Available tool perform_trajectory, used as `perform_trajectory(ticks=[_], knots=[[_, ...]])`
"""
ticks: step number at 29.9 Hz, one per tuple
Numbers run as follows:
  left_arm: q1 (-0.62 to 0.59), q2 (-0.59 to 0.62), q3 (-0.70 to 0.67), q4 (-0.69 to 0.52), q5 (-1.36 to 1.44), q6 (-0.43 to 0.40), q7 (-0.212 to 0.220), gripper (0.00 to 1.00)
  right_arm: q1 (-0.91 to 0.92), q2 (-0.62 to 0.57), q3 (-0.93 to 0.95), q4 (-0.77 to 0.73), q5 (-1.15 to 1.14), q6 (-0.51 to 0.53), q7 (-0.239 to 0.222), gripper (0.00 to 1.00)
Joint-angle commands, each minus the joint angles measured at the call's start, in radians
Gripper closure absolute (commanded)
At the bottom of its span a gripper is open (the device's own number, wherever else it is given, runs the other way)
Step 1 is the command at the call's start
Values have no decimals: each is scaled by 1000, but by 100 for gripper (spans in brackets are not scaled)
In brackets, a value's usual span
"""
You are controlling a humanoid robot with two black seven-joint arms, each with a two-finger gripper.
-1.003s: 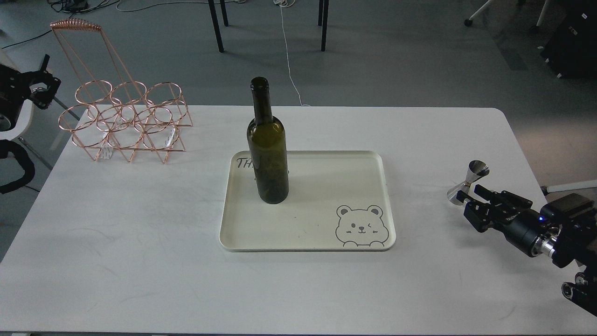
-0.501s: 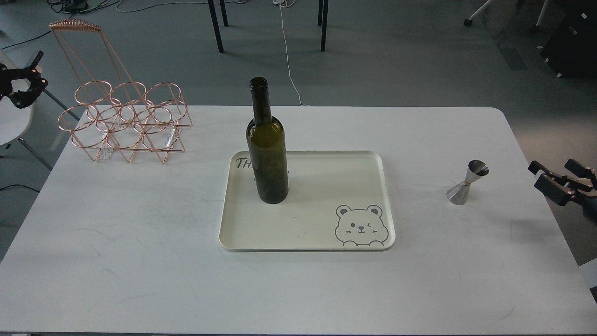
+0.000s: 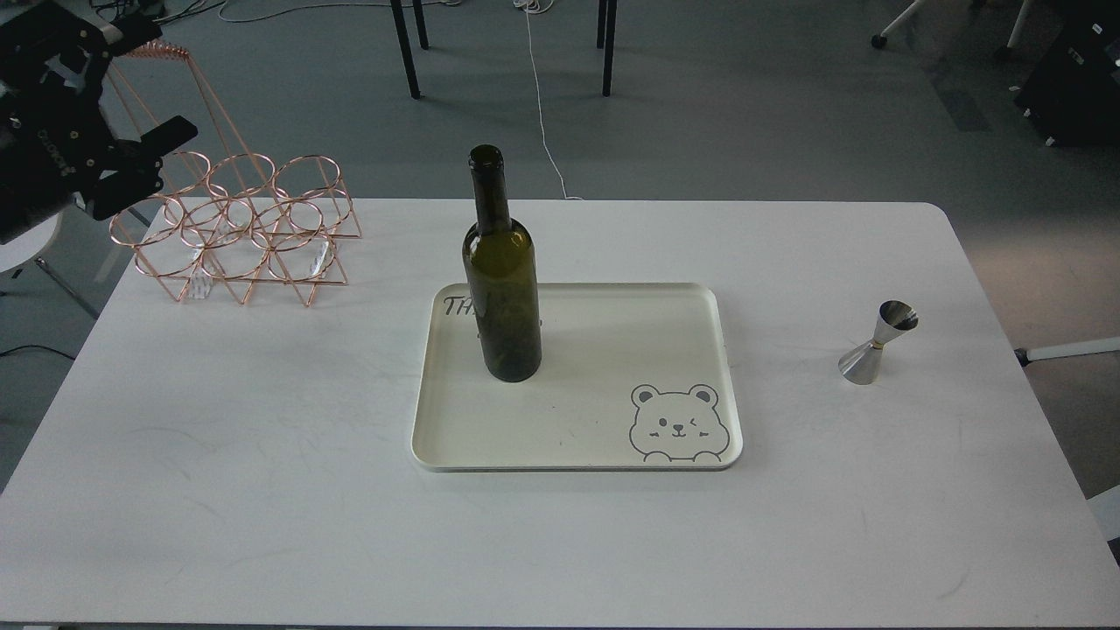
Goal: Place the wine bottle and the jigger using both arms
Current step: 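Open the right gripper and withdraw it from the jigger, then reach the left gripper to the wine bottle neck and grasp it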
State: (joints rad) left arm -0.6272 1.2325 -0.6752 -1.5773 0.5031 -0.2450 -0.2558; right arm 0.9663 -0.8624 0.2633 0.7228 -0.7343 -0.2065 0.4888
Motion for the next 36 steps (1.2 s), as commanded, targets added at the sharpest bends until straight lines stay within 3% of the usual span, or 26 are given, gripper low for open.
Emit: perform_trajectory(ticks=[1,7,13,23,28,32,33,36], knots=[[-2,-33,9,-79,355,90,4,2,41,62,14,-94,205,123,0,4],[-8,-142,11,-84,855,92,6,2,74,172,54,-278,416,341,0,4],[-11,-270,12,-83,1168,89,10,2,74,261,105,-456,593,536,0,4],[-54,-496,25,-17,1358,89,20,3,74,269,106,-476,624,565,0,4],[-98,-591,28,49,1374,89,81,4,75,269,108,-476,624,565,0,4],[-112,-614,32,59,1376,89,84,14,75,269,120,-476,624,565,0,4],[-114,-617,35,59,1378,89,84,20,75,269,123,-476,624,565,0,4],[-129,-619,60,59,1385,89,83,50,75,269,125,-476,624,565,0,4]])
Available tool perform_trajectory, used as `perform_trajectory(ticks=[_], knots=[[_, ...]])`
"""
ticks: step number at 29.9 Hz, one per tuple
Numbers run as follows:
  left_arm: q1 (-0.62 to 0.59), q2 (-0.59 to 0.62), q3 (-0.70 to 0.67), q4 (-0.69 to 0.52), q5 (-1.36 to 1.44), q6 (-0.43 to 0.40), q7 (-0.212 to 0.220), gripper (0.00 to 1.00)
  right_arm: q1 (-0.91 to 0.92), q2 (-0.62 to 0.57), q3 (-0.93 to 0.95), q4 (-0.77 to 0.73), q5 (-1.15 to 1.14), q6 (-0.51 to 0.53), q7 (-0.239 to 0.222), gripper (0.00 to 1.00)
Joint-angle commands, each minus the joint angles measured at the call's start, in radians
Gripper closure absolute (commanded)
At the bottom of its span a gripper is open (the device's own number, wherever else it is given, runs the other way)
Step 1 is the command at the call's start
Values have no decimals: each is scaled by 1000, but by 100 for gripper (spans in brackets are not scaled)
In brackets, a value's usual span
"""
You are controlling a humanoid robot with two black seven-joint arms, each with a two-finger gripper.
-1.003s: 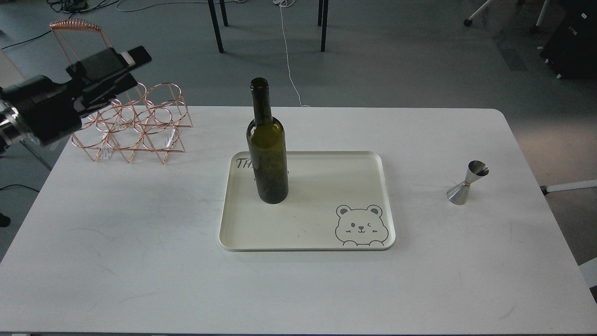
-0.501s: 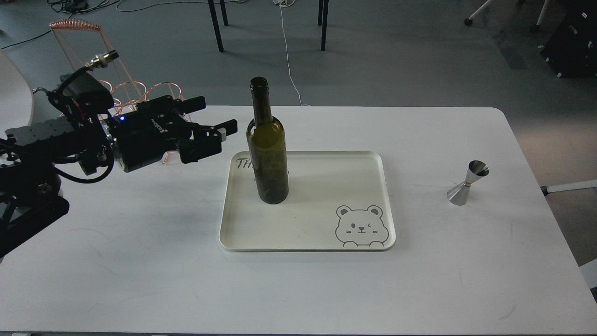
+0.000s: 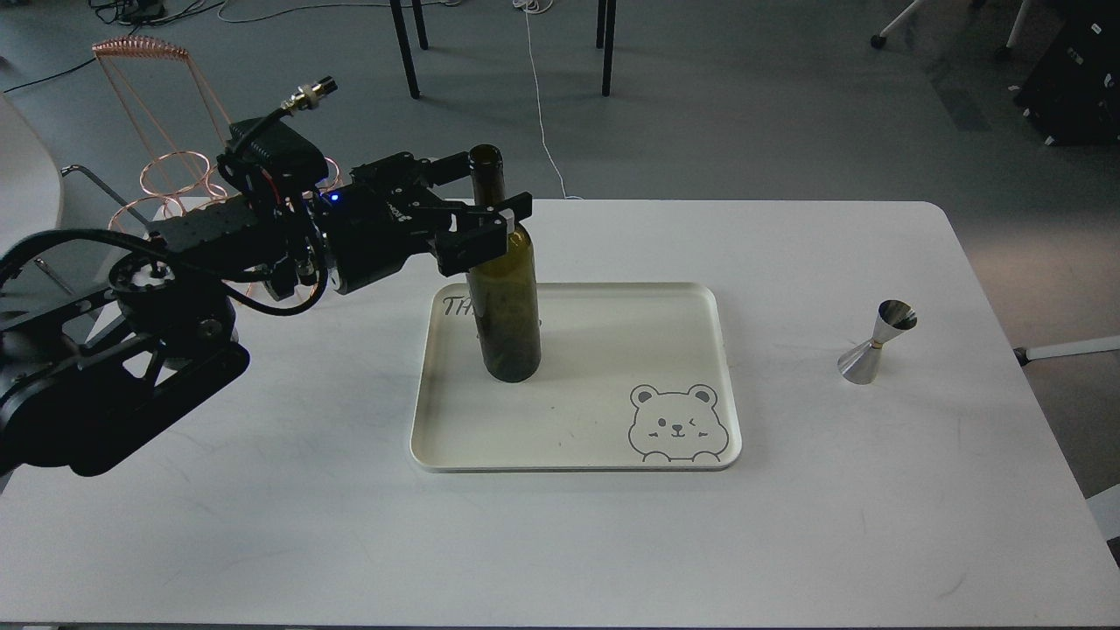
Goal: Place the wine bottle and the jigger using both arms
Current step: 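Reach the left gripper to the wine bottle neck and grasp it, then lift the bottle and carry it over the copper wine rack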
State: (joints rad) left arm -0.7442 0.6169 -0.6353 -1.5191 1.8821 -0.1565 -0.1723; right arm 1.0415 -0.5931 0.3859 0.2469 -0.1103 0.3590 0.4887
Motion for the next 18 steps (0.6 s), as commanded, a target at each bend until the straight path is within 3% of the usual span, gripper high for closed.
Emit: perform_trajectory(ticks=[1,3,8,13,18], knots=[[-15,-3,28,0,9,0,1,57,0,-1,2,0,0,0,0,4],[-26,-5,31,0,11,0,1,69,0,-2,2,0,0,0,0,4],[-29,-5,29,-1,9,0,1,81,0,-1,4,0,0,0,0,4],[-40,20,2,-44,-12,3,-7,83,0,-1,4,0,0,0,0,4],[-93,133,-58,-67,-164,3,-10,83,0,-1,2,0,0,0,0,4]])
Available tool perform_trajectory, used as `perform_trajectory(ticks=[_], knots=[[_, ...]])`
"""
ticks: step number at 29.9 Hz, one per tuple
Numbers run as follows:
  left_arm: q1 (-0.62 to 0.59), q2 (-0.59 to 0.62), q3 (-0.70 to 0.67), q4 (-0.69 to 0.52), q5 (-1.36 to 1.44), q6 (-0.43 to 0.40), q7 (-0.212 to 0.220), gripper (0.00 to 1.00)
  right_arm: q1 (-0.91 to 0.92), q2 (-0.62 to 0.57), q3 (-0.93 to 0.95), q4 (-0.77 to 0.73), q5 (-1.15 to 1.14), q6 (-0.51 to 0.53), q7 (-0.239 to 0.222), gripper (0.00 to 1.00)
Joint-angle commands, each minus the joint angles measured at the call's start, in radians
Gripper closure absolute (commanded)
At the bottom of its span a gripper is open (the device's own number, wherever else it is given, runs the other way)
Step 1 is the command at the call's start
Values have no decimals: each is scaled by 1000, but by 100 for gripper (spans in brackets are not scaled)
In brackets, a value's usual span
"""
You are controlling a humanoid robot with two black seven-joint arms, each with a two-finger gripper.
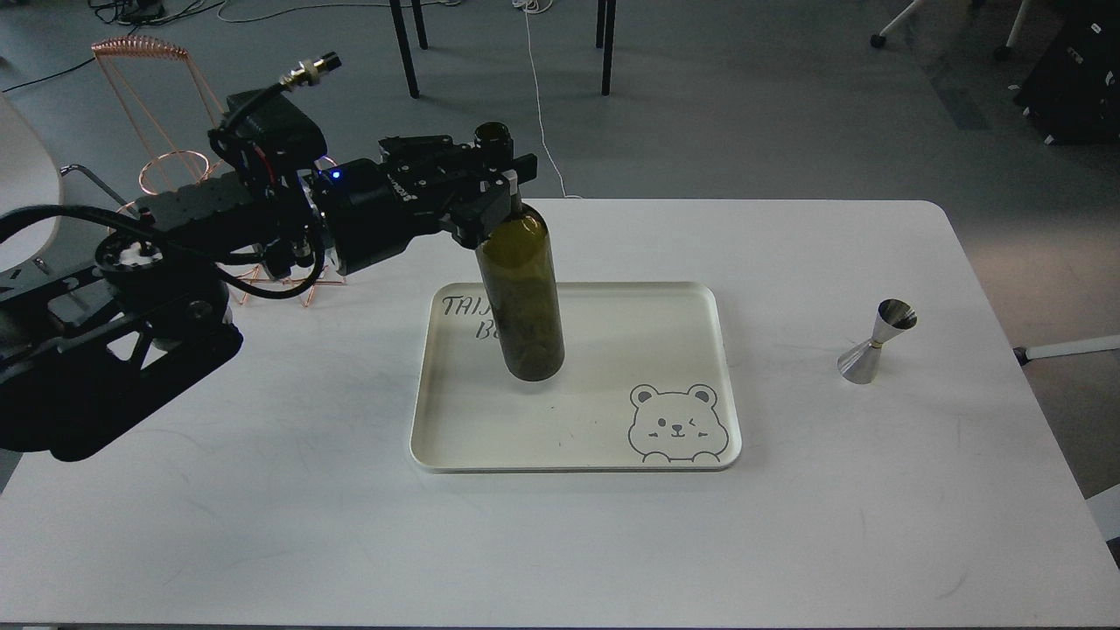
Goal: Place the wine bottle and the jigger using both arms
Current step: 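Lift the bottle and carry it over the copper wine rack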
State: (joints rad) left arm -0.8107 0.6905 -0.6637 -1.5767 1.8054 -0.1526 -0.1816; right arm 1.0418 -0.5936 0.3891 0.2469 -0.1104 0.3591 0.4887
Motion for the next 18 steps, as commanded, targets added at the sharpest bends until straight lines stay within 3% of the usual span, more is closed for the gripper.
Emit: perform_trajectory(ticks=[1,4,9,18], knots=[[-39,95,-37,-9,-110,-1,-1,83,0,-2,-1,0,0,0,0,4],[-96,200,-37,6,-167,-2,-7,83,0,-2,-1,0,0,0,0,4],[-165,329,-19,116,-173,-7,-56,83,0,0,-1,0,0,0,0,4],[-179,311,35,371,-152,-4,-59,84,3,3,-1,3,0,-2,0,4]])
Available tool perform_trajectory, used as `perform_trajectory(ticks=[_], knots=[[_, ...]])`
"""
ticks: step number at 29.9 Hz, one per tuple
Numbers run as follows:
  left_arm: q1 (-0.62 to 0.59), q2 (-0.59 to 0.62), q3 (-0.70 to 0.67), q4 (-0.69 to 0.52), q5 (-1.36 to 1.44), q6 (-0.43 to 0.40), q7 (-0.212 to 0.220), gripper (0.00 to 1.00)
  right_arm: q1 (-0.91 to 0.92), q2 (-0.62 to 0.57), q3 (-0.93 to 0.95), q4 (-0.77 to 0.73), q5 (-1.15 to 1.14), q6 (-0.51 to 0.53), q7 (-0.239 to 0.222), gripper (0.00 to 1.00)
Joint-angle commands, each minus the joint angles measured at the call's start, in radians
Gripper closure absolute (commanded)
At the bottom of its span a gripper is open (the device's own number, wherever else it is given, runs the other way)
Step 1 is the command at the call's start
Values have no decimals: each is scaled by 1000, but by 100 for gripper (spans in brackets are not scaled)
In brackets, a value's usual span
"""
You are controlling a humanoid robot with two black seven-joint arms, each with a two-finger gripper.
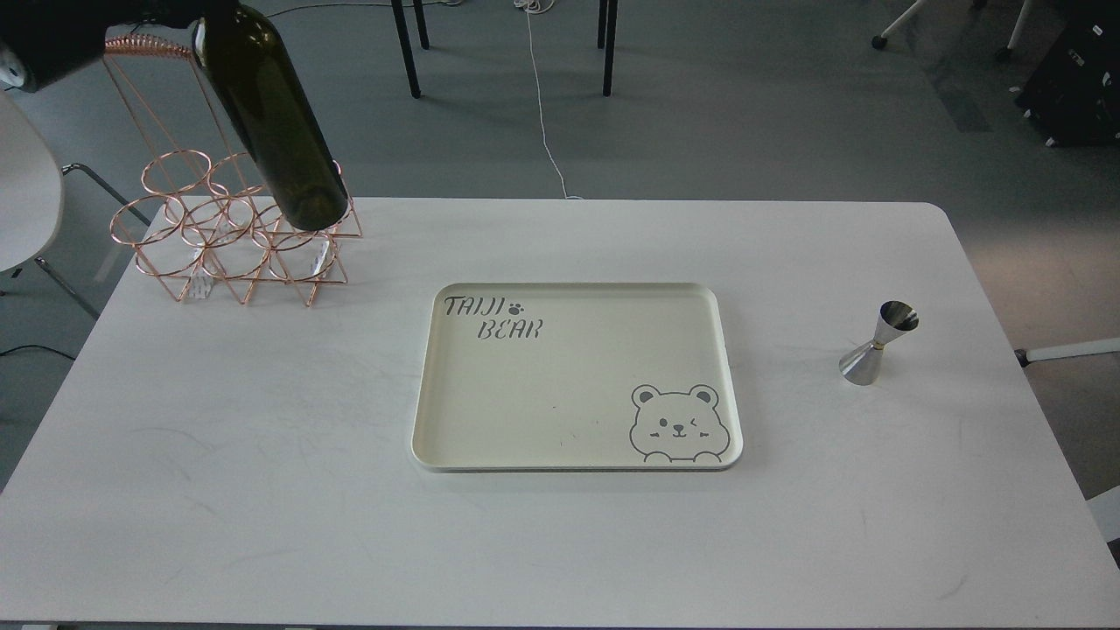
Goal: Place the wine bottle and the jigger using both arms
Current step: 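Lift the bottle and carry it over the copper wine rack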
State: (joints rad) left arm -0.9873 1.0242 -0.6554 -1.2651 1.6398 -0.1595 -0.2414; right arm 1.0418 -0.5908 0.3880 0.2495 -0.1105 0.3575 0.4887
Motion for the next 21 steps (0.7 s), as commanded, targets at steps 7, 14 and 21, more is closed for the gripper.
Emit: perform_trajectory(ticks=[7,14,21], knots=[[-16,-79,40,141,61,9,4,84,3,-1,0,1,0,1,0,4],[-25,-113,43,191,63,14,8,84,3,-1,0,1,0,3,0,4],[-21,-128,59,217,63,43,7,83,4,-1,0,2,0,3,0,4]])
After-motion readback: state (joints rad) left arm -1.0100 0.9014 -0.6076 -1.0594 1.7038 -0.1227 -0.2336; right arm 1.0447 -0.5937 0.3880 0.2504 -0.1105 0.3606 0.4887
